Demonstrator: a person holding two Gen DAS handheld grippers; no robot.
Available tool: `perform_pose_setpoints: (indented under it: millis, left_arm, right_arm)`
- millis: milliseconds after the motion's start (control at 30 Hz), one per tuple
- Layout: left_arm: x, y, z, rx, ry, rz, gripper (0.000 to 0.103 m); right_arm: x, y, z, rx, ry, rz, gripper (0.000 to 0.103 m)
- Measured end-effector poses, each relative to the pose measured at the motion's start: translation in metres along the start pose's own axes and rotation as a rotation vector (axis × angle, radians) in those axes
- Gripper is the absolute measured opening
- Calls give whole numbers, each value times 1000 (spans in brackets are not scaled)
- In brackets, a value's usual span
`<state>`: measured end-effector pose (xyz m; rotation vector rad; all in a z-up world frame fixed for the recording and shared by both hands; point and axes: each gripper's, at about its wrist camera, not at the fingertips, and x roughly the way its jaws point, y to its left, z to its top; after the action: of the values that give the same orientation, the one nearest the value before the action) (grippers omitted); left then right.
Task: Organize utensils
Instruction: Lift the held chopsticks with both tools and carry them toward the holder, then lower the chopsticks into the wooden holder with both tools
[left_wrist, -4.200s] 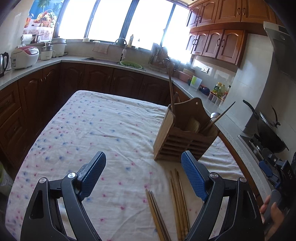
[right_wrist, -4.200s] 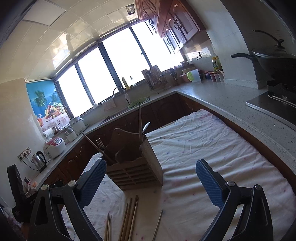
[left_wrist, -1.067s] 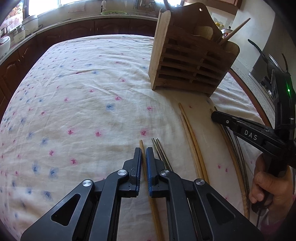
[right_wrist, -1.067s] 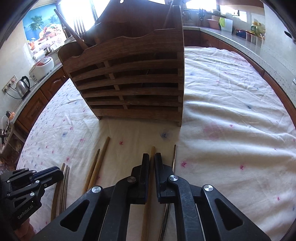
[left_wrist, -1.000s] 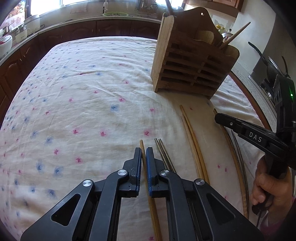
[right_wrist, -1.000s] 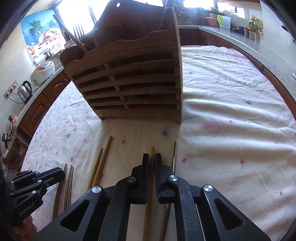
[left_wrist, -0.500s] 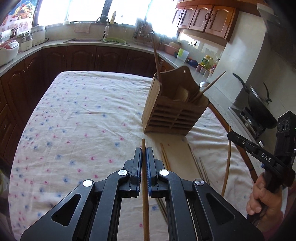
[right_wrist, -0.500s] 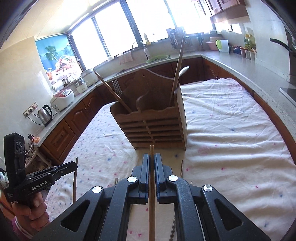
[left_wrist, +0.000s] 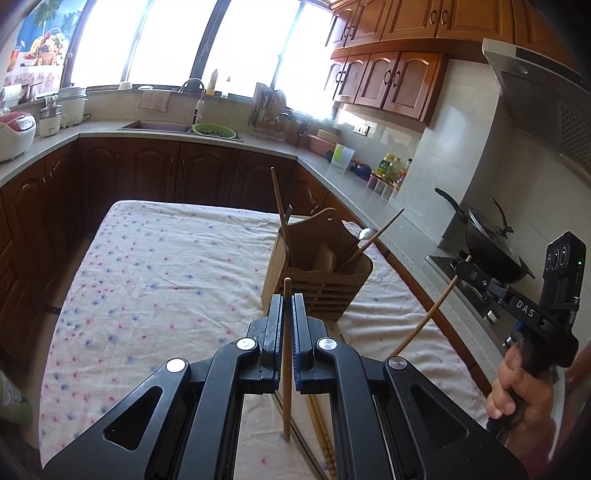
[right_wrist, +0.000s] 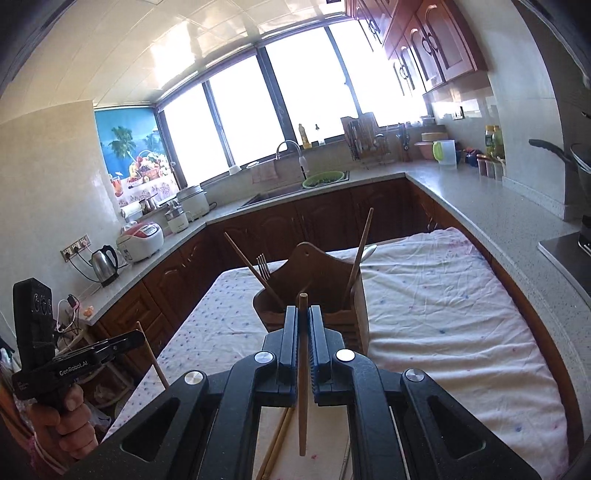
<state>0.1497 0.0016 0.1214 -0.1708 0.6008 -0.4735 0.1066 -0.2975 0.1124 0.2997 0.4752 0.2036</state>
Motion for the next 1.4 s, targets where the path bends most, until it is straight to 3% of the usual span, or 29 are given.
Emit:
perform_pose_setpoints:
  millis: [633, 1033, 1167, 1400]
  left_arm:
    - [-8, -11, 31, 43, -84, -11, 3]
    - [-11, -36, 99, 109, -253, -18, 3]
    - [0, -42, 122, 116, -309, -22, 3]
    - [51, -33, 127, 75, -307, 7, 3]
  right_arm:
    - [-7, 4, 29, -22, -85, 2, 5]
    - [-3, -5, 82, -14, -217, -29, 5]
    - [8, -10, 104, -6, -267, -53, 5]
    - [46, -24, 109, 15, -269, -103, 5]
